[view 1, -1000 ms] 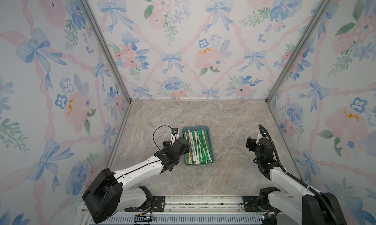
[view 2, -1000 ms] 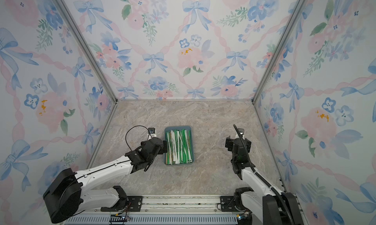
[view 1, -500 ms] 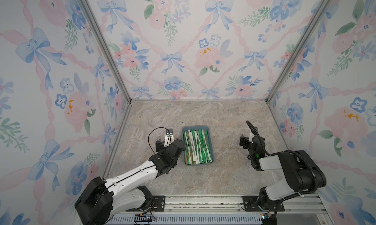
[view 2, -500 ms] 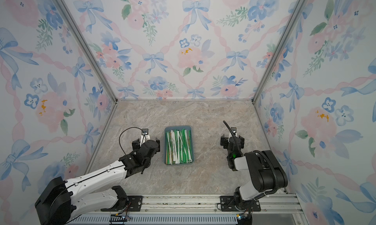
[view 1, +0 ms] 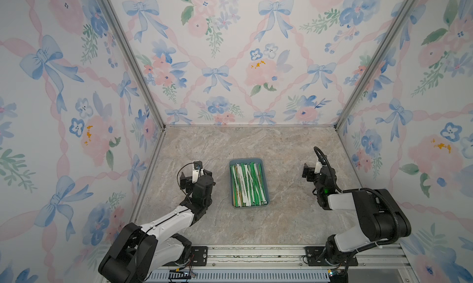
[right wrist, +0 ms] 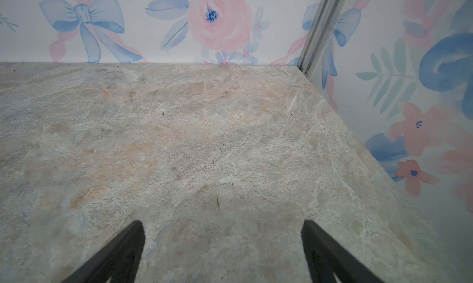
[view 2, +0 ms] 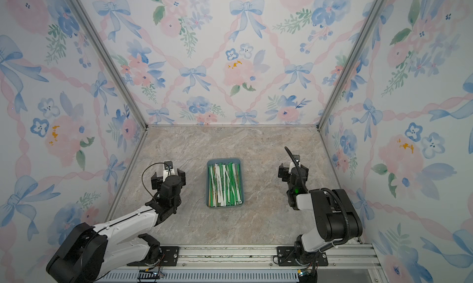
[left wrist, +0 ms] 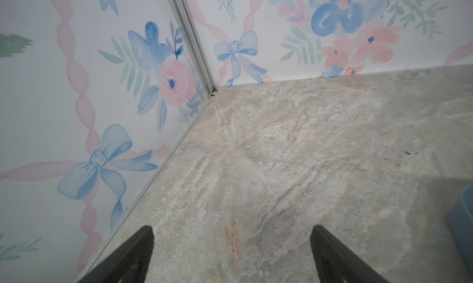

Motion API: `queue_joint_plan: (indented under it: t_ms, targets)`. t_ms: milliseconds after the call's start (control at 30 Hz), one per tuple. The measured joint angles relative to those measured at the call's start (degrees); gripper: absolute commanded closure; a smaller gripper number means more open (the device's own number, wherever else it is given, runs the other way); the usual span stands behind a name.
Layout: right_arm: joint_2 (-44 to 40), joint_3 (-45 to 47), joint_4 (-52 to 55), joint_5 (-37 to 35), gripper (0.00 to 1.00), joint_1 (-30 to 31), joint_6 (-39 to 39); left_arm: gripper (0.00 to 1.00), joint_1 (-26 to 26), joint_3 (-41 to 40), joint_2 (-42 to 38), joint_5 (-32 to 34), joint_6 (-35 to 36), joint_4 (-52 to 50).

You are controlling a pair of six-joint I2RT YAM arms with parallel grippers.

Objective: Put the straws into the storage box
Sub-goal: Reset both arms

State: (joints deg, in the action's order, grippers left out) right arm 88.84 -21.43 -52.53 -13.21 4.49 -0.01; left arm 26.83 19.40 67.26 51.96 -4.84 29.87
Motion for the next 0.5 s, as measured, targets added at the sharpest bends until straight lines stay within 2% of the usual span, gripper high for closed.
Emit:
queue_joint_plan:
  t_ms: [167,400,500]
  targets:
    - [0.0,0.0,0.0,0.0,0.03,0.0,0.0,0.02,-4.5,-1.6,6.3,-5.6,4.5,12.8]
    - [0.0,0.0,0.0,0.2,0.03,0.0,0.0,0.02,-12.7,-6.3,10.3,-16.7,4.2,28.4]
    - [0.0,0.0,0.0,0.2,0.03,0.0,0.0,0.02,-13.3,-7.8,13.6,-19.9,4.3,35.4]
